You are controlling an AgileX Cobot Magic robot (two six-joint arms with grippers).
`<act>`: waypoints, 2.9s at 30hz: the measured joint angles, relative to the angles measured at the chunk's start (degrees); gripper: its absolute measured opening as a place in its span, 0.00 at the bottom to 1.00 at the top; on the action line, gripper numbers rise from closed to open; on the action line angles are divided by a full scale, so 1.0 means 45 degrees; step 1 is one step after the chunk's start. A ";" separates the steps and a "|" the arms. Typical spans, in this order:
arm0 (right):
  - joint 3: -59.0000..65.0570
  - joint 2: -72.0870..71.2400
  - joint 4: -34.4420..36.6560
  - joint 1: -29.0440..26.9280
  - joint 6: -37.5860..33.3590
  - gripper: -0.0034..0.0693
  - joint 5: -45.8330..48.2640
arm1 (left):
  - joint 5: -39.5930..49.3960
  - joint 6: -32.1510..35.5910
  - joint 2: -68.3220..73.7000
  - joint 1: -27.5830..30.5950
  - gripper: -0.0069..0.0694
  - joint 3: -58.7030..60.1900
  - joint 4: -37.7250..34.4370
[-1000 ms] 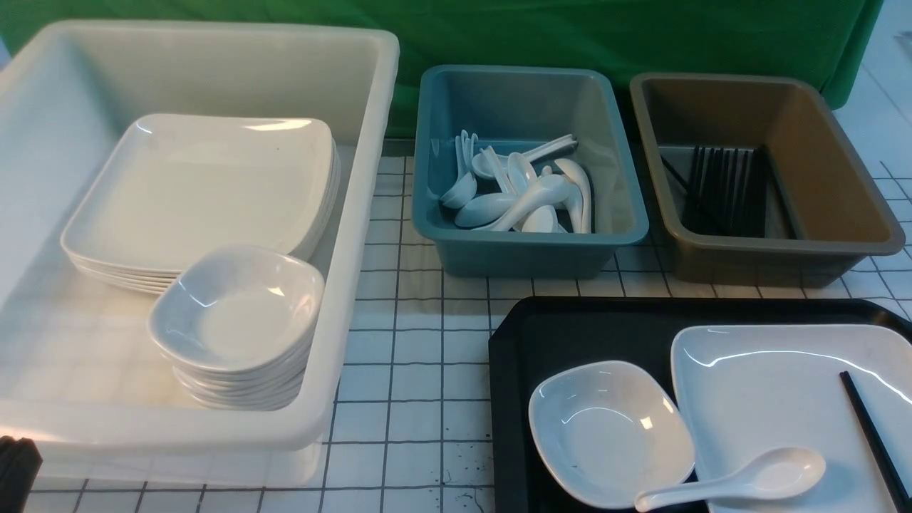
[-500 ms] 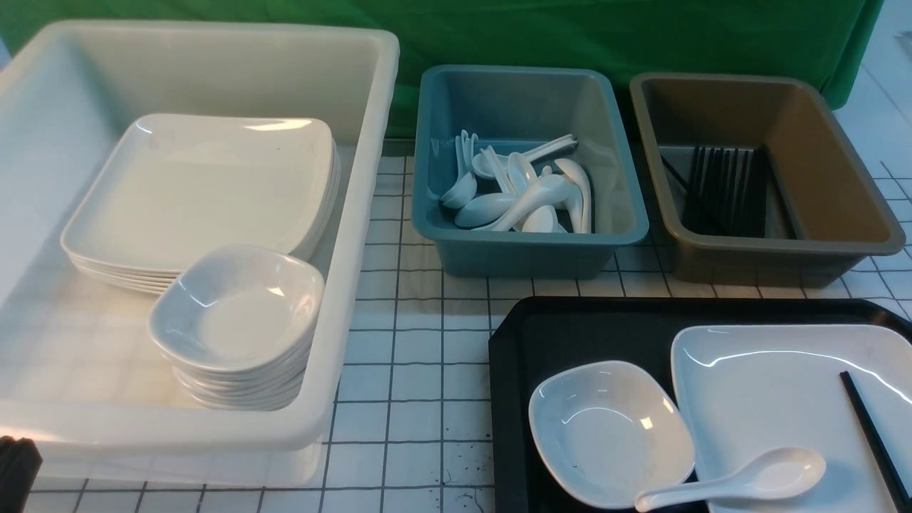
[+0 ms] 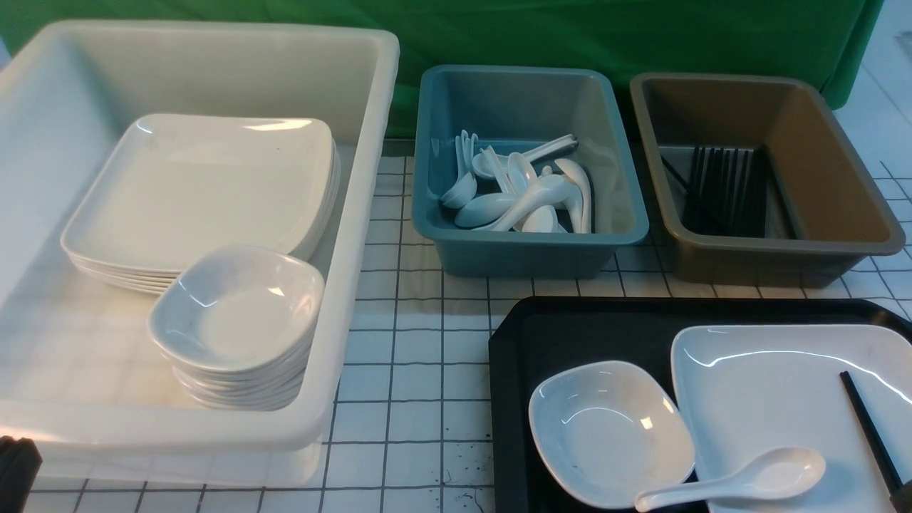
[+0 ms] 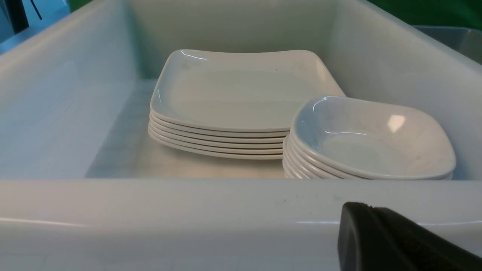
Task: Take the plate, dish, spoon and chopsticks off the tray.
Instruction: Use the right arm to grab a pair of chopsticks from the plate, then use the right arm to put the chopsticks into the small storage box on the right
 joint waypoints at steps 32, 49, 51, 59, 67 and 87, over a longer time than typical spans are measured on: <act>-0.8797 1.0080 -0.2845 0.0758 -0.4390 0.09 1.0040 | 0.0000 0.0003 0.0000 0.0000 0.12 0.0000 0.0000; -0.9263 1.6738 -0.6626 0.0270 -0.2531 0.35 0.9944 | 0.0000 -0.0026 0.0000 0.0000 0.12 0.0000 0.0000; -0.9263 1.7056 -0.6707 -0.0183 -0.2401 0.34 0.9839 | 0.0000 -0.0012 0.0000 0.0000 0.12 0.0000 0.0000; -0.9263 1.8564 -0.6643 -0.2174 -0.2334 0.50 0.9256 | 0.0000 -0.0003 0.0000 0.0000 0.12 0.0000 0.0000; -0.9263 1.9529 -0.6288 -0.2297 -0.2346 0.51 0.8580 | 0.0000 -0.0003 0.0000 0.0000 0.12 0.0000 0.0000; -1.2548 1.5939 -0.4548 -0.2297 -0.3792 0.29 0.8079 | 0.0000 0.0004 0.0000 0.0000 0.12 0.0000 0.0000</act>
